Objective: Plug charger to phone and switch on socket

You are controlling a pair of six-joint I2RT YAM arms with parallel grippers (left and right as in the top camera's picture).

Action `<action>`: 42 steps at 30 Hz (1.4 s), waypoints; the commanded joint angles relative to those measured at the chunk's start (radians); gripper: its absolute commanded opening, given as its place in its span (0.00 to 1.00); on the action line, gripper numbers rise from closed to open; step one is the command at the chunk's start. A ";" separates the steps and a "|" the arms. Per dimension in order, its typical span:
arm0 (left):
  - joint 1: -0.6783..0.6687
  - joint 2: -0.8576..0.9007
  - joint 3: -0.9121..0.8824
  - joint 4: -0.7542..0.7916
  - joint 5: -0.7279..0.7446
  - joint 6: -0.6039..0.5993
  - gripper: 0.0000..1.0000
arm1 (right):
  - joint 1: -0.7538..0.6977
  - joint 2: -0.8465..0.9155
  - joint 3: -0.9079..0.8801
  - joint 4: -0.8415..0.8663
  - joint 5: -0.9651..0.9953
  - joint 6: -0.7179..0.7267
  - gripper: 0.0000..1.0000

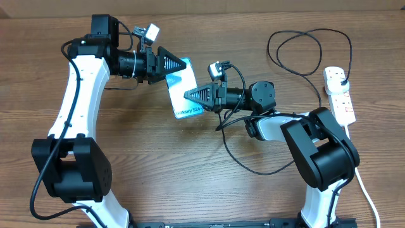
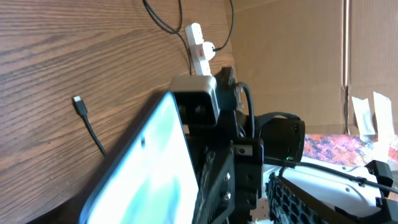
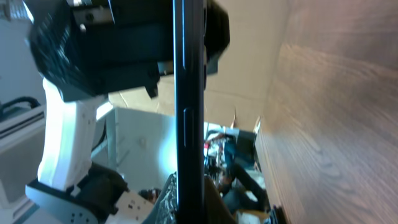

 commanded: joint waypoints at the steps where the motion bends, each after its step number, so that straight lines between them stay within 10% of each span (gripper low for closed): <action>1: -0.037 -0.003 -0.005 -0.007 0.084 0.019 0.76 | -0.001 -0.010 0.008 0.007 0.143 0.015 0.04; 15: -0.068 -0.003 -0.004 0.019 0.112 0.019 0.55 | -0.001 -0.010 0.009 0.106 0.126 0.015 0.04; 26: -0.067 -0.003 -0.004 0.053 0.104 0.013 0.04 | -0.001 -0.010 0.008 0.106 0.058 0.015 0.04; 32: -0.066 -0.003 -0.004 0.052 -0.078 -0.032 0.04 | -0.001 -0.010 0.008 0.090 -0.030 -0.050 0.59; 42: -0.064 -0.003 -0.005 -0.053 -0.679 -0.276 0.04 | -0.001 -0.010 0.006 -0.178 -0.206 -0.304 0.77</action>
